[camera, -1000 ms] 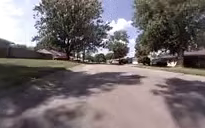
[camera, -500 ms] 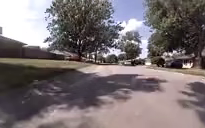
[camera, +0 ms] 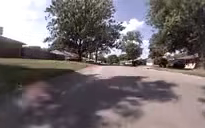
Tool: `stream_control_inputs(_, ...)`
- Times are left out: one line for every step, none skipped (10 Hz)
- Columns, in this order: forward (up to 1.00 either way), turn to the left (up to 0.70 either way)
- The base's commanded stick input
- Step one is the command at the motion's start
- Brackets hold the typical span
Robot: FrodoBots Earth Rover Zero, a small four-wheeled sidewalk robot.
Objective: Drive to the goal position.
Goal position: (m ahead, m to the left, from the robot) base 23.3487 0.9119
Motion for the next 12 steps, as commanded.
stream_control_inputs(1.0, 0.03)
stream_control_inputs(1.0, 0.03)
stream_control_inputs(1.0, 0.03)
stream_control_inputs(1.0, 0.03)
stream_control_inputs(1.0, 0.03)
stream_control_inputs(1.0, 0.03)
stream_control_inputs(1.0, 0.03)
stream_control_inputs(1.0, 0.03)
stream_control_inputs(1.0, 0.03)
stream_control_inputs(1.0, 0.03)
stream_control_inputs(1.0, 0.03)
stream_control_inputs(1.0, 0.02)
